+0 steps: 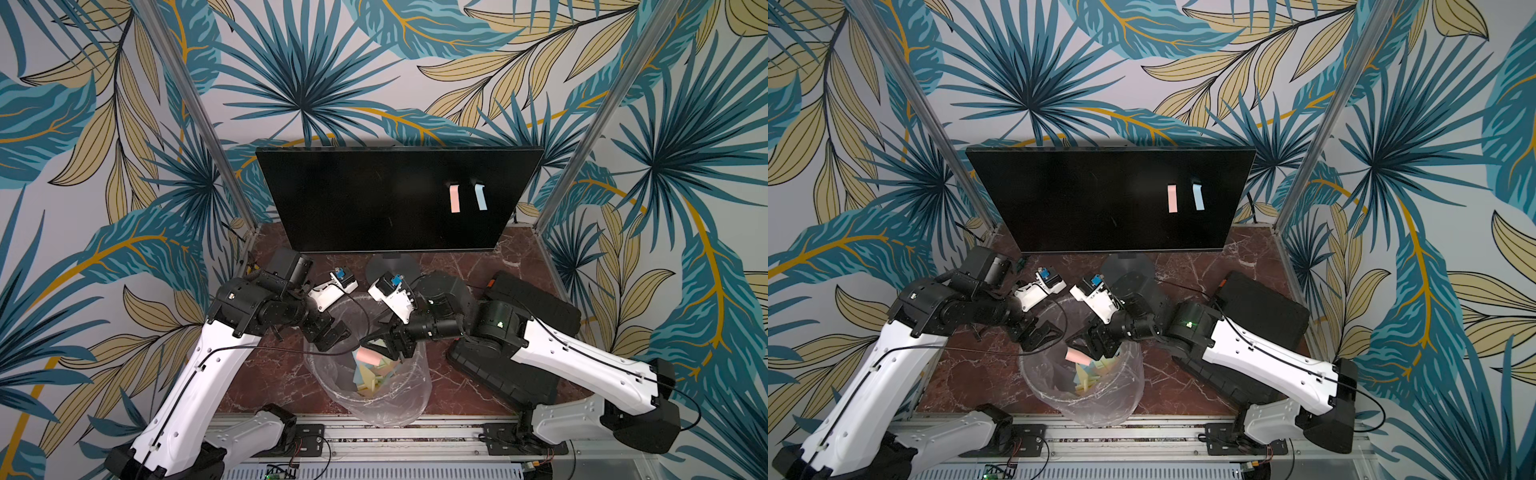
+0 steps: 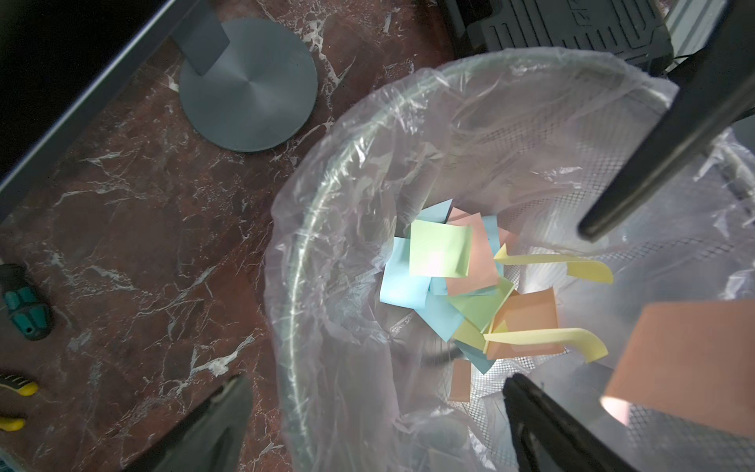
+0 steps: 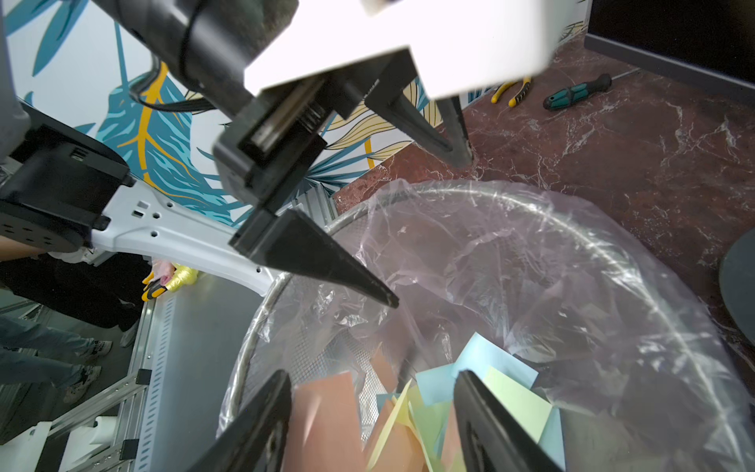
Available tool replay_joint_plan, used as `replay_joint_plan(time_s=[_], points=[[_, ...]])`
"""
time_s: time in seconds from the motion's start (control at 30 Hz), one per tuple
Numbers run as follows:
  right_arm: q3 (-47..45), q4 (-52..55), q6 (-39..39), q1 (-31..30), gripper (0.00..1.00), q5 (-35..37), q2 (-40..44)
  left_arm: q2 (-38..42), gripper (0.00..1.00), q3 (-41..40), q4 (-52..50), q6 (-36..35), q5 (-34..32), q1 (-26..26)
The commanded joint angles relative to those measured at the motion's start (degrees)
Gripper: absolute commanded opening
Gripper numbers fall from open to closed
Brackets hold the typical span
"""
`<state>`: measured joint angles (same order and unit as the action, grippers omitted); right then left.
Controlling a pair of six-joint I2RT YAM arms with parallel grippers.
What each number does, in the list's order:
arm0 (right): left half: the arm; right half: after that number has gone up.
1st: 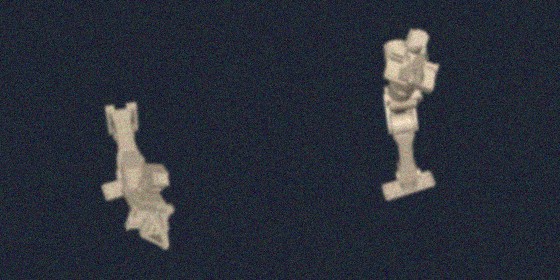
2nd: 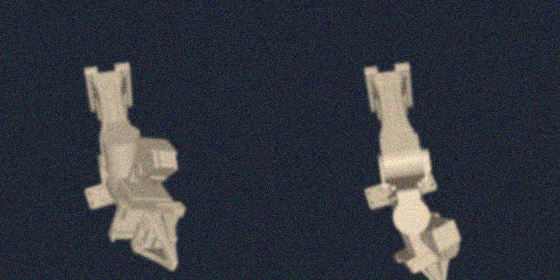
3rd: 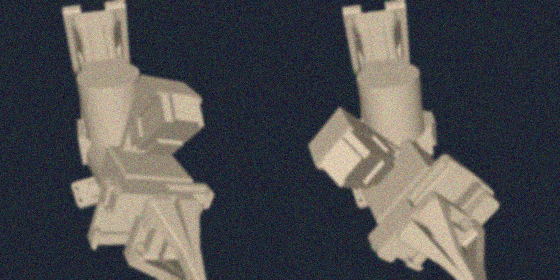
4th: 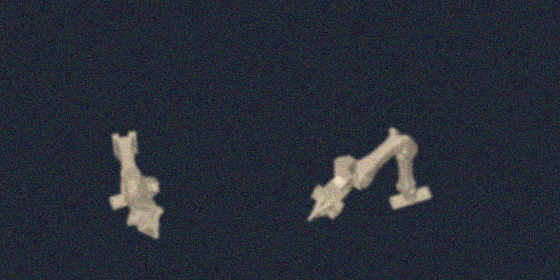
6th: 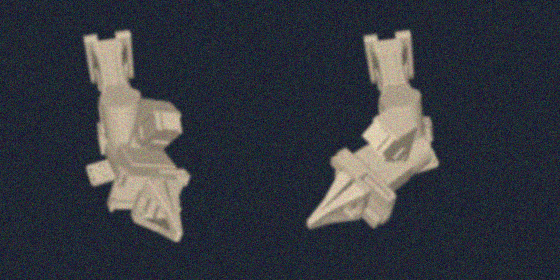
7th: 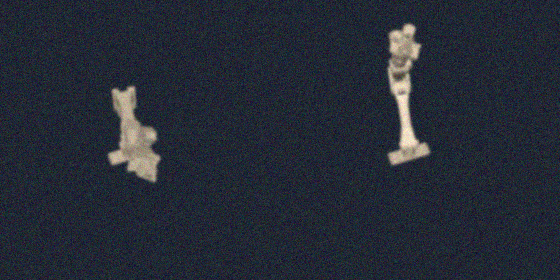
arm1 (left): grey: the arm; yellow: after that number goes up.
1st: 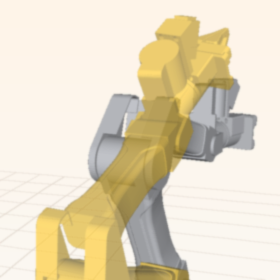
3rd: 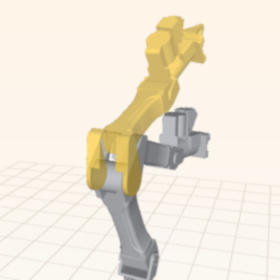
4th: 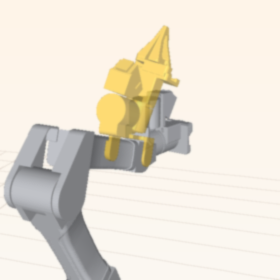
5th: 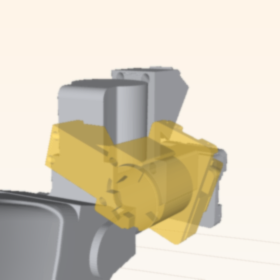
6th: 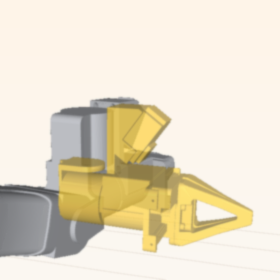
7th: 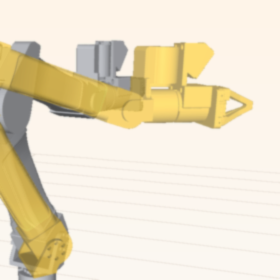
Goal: Remove the sticky note from the monitor
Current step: Place the sticky note in the trash bin, then tear off the sticky note from the monitor.
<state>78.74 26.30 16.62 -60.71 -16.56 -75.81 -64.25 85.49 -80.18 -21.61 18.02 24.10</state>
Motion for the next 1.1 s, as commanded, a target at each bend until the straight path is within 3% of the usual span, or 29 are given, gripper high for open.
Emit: replay_joint_plan(time_s=[0.0, 0.2, 0.3, 0.53, 0.93, 1.07], points=[[-1.2, -1.3, 1.1, 0.6, 0.67, 0.3, 1.4, 0.4, 1.0, -0.5, 1.4, 0.6, -0.9, 0.2], [-0.7, -1.8, 1.5, 1.0, 0.67, -3.0, -0.7, 0.8, 1.0, 1.1, 0.2, 0.2, 1.5, 0.2], [-0.3, -1.6, 1.8, 1.0, 0.67, -1.0, -1.2, 0.8, 1.0, 1.7, -0.1, 0.2, 1.6, 0.2], [-0.3, -2.0, 5.2, 3.9, 0.68, 7.4, 3.6, 0.2, 0.97, -0.6, 4.1, 1.3, -10.5, 0.2], [-5.4, 0.8, 15.4, 21.5, 0.66, 16.4, 16.7, -0.3, 0.88, -7.2, 8.2, 2.7, -14.9, 0.2], [-6.8, -0.1, 20.3, 29.8, 0.66, 14.4, 19.3, -0.9, 0.81, -7.9, 8.5, 2.9, -13.6, 0.2]])
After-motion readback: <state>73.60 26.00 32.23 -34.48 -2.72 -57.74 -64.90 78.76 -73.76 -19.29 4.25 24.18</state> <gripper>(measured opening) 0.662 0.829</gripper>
